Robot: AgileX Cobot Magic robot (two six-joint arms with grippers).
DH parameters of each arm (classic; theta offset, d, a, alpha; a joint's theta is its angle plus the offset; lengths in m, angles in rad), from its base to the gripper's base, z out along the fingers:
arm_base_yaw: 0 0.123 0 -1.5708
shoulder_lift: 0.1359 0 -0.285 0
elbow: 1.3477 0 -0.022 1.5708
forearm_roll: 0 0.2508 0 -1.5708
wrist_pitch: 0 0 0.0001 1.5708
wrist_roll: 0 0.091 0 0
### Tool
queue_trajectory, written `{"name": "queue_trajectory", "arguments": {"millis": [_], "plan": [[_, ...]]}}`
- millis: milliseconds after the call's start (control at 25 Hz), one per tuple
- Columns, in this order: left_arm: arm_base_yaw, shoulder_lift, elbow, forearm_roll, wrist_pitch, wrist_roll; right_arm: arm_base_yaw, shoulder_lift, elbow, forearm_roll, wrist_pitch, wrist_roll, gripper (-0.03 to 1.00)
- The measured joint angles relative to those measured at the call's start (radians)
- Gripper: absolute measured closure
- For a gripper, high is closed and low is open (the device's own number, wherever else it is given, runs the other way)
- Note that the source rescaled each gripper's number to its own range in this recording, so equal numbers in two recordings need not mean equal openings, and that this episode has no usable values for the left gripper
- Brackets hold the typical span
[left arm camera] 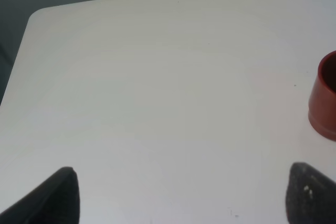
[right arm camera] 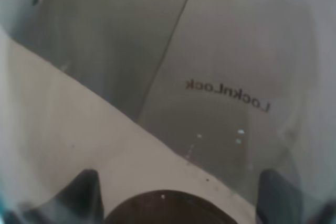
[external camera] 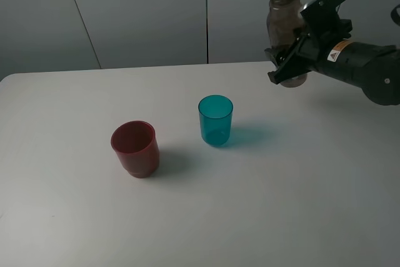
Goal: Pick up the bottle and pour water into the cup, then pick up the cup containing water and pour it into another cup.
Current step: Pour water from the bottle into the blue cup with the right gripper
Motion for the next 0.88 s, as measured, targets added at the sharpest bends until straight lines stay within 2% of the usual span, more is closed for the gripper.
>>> {"name": "queue_trajectory", "arguments": {"millis": [160,360,480,640,880], "plan": [[0.0,0.0,0.0,0.0,0.0,0.0,0.045,0.004,0.0,0.108,0.0,-0.14,0.97],[0.0,0.0,0.0,0.0,0.0,0.0,0.056,0.044,0.0,0.153,0.0,-0.271,0.97],[0.0,0.0,0.0,0.0,0.0,0.0,0.056,0.074,-0.004,0.161,0.0,-0.354,0.97],[0.0,0.0,0.0,0.0,0.0,0.0,0.058,0.104,-0.023,0.171,0.0,-0.402,0.97],[0.0,0.0,0.0,0.0,0.0,0.0,0.101,0.103,-0.029,0.181,-0.011,-0.53,0.97]]}}
